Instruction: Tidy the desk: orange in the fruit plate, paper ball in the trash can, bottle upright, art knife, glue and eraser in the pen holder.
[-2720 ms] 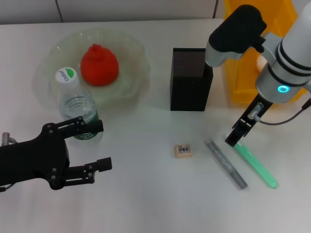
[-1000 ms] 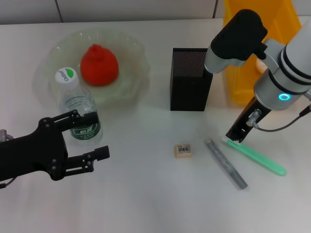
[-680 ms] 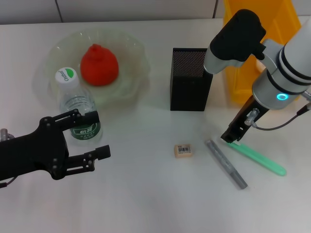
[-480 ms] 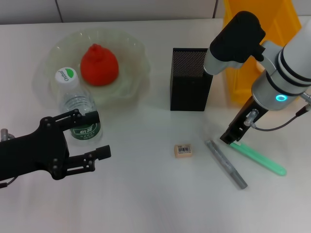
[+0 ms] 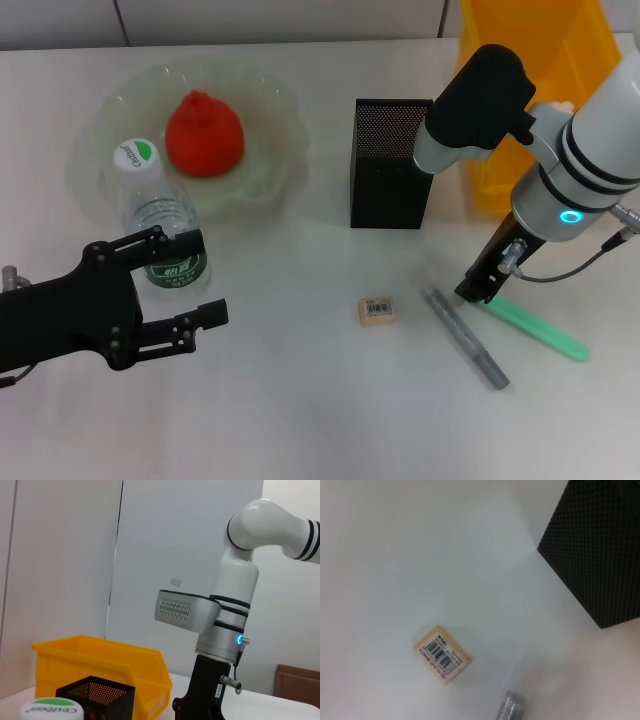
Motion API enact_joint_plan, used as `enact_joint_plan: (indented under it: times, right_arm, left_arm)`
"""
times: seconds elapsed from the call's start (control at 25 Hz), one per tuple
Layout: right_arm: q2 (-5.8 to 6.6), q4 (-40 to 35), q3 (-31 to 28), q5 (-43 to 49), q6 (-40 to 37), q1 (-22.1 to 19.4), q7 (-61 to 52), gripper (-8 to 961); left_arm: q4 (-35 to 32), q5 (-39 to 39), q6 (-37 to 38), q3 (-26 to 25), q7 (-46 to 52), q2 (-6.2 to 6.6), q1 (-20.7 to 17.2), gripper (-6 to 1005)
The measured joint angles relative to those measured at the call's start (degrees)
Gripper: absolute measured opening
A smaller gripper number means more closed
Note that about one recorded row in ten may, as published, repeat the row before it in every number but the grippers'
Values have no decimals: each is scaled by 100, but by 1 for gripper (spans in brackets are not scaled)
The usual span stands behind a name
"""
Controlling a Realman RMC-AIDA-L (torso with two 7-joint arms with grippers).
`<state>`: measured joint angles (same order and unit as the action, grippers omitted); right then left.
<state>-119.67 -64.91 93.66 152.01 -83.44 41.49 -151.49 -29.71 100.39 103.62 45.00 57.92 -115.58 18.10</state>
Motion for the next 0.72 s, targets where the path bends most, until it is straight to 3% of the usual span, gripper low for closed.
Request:
enact_joint_plan:
  times: [0.24,0.44,0.6,0.72]
  right_arm:
    - [15,-166,-52,-4,-86,-44,5,197]
    - [31,-737,-221,-6,-339,-224,17,165]
    - [31,-1942,-940,-99,-791,-553,117,166]
    - [33,-2831,-1764,-720,-887,-822,285,165]
  left_arm:
    - [0,-5,-8,0,0,0,-21,802]
    - [0,-17,-9,0,0,7,-46,802]
    - [0,-32,-3,0,0,17,-52,802]
    - [0,-32,9,0,0,17,-52,802]
